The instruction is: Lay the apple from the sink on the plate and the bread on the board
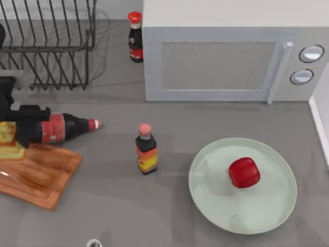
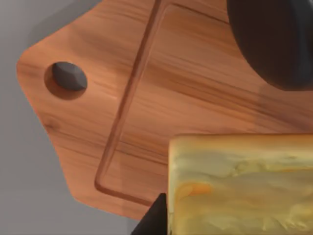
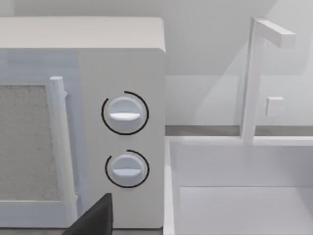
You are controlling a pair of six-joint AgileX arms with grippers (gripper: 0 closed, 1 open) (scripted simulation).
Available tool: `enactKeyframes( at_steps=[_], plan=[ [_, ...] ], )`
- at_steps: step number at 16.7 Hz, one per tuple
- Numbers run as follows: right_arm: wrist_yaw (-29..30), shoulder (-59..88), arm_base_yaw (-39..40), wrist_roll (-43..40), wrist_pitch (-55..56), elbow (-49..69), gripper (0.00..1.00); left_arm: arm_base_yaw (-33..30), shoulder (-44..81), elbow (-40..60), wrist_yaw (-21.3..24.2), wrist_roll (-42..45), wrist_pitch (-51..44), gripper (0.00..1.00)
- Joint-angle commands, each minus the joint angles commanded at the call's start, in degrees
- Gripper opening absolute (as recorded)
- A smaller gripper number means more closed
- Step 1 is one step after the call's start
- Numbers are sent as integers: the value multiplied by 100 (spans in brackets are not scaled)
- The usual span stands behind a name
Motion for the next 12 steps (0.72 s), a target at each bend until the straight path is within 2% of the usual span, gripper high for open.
enactKeyframes(
  at_steps=[3, 9, 12],
  plan=[
    [0, 0, 0, 0, 0, 0, 100, 85, -18, -18, -42, 20, -56, 0],
    [0, 0, 0, 0, 0, 0, 100, 656, 27, -480, -571, 83, -377, 0],
    [0, 0, 0, 0, 0, 0, 100, 719, -15, -712, -609, 92, -302, 0]
  ],
)
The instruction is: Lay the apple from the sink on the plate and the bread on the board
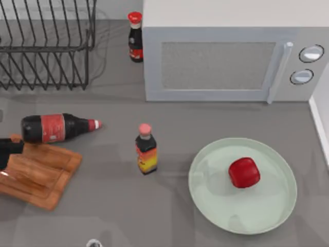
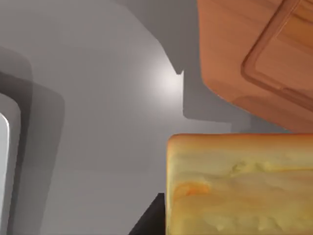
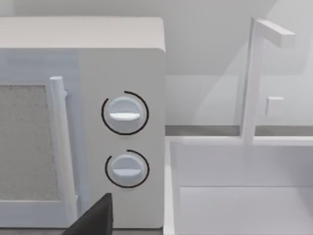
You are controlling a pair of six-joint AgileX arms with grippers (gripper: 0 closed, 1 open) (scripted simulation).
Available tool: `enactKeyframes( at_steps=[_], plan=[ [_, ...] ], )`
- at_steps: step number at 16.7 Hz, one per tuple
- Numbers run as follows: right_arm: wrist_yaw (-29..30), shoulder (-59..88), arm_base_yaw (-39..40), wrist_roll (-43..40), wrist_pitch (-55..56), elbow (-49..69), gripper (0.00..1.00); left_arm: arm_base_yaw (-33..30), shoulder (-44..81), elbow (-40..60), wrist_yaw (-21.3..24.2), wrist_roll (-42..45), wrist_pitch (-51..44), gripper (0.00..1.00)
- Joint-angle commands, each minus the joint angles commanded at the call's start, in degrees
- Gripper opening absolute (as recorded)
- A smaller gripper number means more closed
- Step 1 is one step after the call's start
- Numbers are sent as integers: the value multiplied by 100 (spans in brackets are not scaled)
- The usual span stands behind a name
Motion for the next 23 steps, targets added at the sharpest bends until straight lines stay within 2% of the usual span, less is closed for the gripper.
enactKeyframes(
  at_steps=[7, 13, 23],
  plan=[
    [0, 0, 0, 0, 0, 0, 100, -637, 287, 51, 546, -64, 1169, 0],
    [0, 0, 0, 0, 0, 0, 100, -708, 387, 78, 610, -76, 1307, 0],
    [0, 0, 0, 0, 0, 0, 100, -708, 387, 78, 610, -76, 1307, 75]
  ],
)
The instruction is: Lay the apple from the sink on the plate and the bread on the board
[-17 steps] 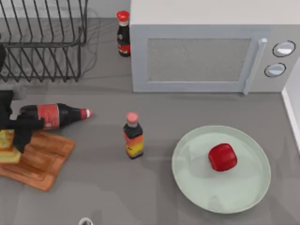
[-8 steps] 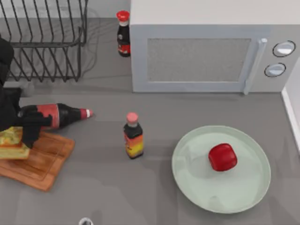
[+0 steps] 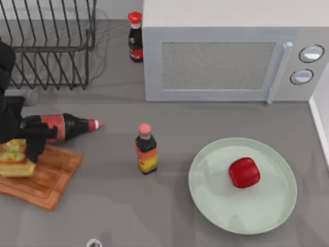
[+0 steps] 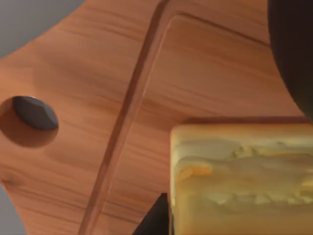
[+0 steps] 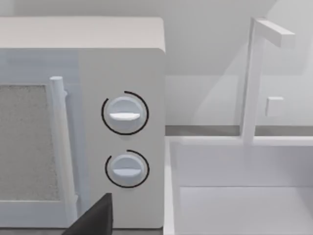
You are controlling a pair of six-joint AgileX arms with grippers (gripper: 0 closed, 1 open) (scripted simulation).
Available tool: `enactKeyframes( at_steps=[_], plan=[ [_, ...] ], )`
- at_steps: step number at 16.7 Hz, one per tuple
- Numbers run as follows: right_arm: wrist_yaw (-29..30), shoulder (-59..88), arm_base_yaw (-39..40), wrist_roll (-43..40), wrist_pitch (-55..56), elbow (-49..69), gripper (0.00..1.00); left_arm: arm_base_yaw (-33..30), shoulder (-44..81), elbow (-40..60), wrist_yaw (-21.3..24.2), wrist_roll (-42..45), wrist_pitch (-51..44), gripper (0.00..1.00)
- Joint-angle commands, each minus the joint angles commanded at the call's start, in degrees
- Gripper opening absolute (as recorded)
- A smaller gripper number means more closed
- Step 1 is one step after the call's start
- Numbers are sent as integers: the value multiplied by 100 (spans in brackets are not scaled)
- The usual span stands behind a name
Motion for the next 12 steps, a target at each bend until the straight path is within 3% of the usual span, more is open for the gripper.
enactKeyframes(
  at_steps=[3, 12],
  plan=[
    [0, 0, 0, 0, 0, 0, 100, 0, 0, 0, 0, 0, 0, 98],
    [0, 0, 0, 0, 0, 0, 100, 9, -4, -1, -1, 0, -1, 100]
  ],
)
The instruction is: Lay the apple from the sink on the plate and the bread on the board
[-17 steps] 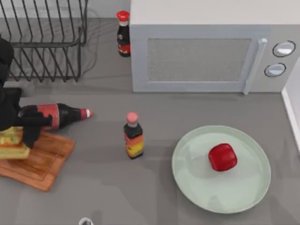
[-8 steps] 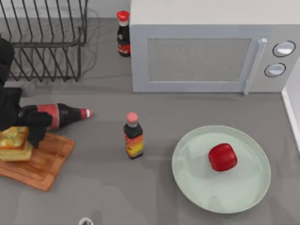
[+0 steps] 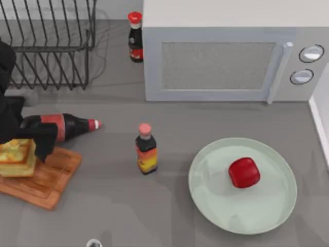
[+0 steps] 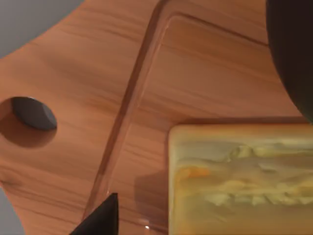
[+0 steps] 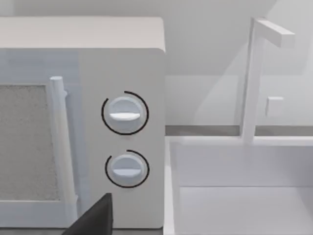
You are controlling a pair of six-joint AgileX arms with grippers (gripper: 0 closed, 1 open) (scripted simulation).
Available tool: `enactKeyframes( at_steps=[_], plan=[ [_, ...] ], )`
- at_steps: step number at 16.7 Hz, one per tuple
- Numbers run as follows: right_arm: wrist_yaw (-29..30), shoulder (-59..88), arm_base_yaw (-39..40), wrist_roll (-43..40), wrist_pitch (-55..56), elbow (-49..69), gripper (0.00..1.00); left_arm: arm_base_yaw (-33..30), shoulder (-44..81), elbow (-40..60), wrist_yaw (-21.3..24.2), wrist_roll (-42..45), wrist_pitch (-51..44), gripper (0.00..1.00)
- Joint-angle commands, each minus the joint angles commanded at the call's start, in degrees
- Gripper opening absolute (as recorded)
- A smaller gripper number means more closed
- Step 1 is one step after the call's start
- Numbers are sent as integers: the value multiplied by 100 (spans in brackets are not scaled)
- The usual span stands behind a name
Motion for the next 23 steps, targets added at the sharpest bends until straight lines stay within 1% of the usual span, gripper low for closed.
enactKeyframes(
  at_steps=[3, 7, 9, 15, 20, 23],
  plan=[
    [0, 0, 0, 0, 0, 0, 100, 36, -176, -144, 20, 3, 15, 100],
    [0, 0, 0, 0, 0, 0, 100, 278, -1256, -1036, 196, -50, 312, 100],
    [0, 0, 0, 0, 0, 0, 100, 408, -2158, -1649, 281, -65, 636, 100],
    [0, 0, 0, 0, 0, 0, 100, 637, -5532, -3722, 401, -64, 1945, 100],
    [0, 0, 0, 0, 0, 0, 100, 506, -8142, -5205, 329, -31, 3296, 100],
    [0, 0, 0, 0, 0, 0, 100, 376, -9358, -5840, 173, -9, 4036, 100]
  ],
)
